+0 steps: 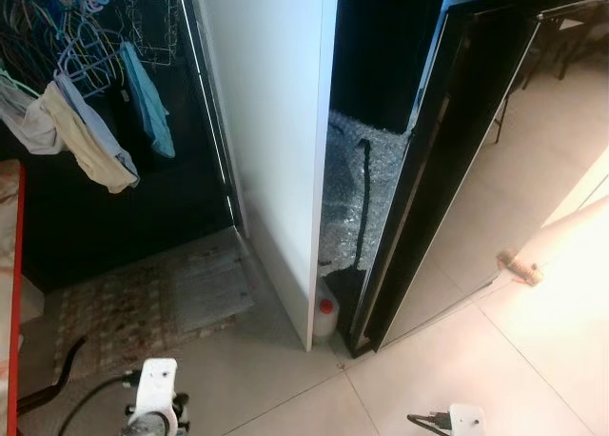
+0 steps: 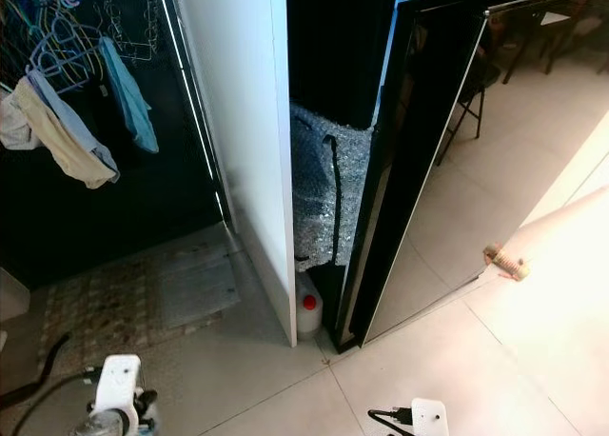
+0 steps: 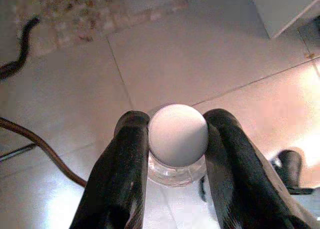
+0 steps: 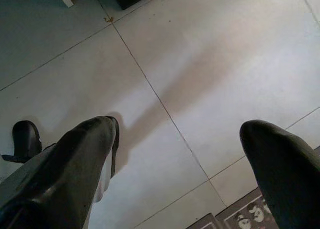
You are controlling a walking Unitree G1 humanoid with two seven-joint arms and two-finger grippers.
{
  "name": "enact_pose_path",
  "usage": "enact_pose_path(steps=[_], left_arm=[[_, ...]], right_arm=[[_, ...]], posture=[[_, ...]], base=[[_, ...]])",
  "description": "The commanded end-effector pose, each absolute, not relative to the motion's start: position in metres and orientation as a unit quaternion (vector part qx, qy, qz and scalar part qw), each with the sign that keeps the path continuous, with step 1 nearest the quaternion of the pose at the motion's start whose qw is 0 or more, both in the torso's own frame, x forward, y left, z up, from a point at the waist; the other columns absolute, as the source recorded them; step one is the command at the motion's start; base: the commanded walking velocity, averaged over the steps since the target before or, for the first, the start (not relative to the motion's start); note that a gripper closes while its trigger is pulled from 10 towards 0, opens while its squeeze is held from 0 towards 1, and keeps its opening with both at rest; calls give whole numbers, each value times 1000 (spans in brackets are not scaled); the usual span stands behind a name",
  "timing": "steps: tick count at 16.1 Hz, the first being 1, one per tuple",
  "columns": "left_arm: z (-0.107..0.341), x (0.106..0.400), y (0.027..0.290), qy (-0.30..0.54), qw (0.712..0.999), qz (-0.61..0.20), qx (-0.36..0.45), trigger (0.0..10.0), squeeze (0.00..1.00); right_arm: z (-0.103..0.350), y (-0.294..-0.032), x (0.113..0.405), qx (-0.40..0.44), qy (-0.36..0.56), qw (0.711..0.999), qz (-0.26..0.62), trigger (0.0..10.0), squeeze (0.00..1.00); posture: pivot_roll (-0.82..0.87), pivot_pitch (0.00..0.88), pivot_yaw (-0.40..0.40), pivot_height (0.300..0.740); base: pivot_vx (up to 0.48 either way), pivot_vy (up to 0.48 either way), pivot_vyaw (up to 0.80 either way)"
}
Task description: Restocking fridge
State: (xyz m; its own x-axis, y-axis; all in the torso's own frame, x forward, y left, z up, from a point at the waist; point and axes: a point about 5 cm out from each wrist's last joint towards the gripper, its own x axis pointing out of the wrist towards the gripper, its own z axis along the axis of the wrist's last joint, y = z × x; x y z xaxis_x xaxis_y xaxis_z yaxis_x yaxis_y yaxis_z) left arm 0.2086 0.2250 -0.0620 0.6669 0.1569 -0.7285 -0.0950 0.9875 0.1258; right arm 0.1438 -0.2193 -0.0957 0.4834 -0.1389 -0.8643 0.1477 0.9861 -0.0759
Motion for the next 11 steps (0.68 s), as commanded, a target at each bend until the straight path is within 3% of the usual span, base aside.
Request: enact_pose_path(steps=[1, 11], left_arm=[[-63, 207, 226, 404, 911, 74, 45, 10000, 0], [-69, 196, 225, 418, 904, 63, 61, 10000, 0]], right_arm=[[-96, -222, 142, 1, 504, 860, -82, 10000, 0], [-96, -222, 141, 3, 510, 855, -91, 10000, 0]], posture=[[22, 31, -46, 740], [30, 61, -31, 740]], base=[[0, 0, 0], [0, 0, 0]])
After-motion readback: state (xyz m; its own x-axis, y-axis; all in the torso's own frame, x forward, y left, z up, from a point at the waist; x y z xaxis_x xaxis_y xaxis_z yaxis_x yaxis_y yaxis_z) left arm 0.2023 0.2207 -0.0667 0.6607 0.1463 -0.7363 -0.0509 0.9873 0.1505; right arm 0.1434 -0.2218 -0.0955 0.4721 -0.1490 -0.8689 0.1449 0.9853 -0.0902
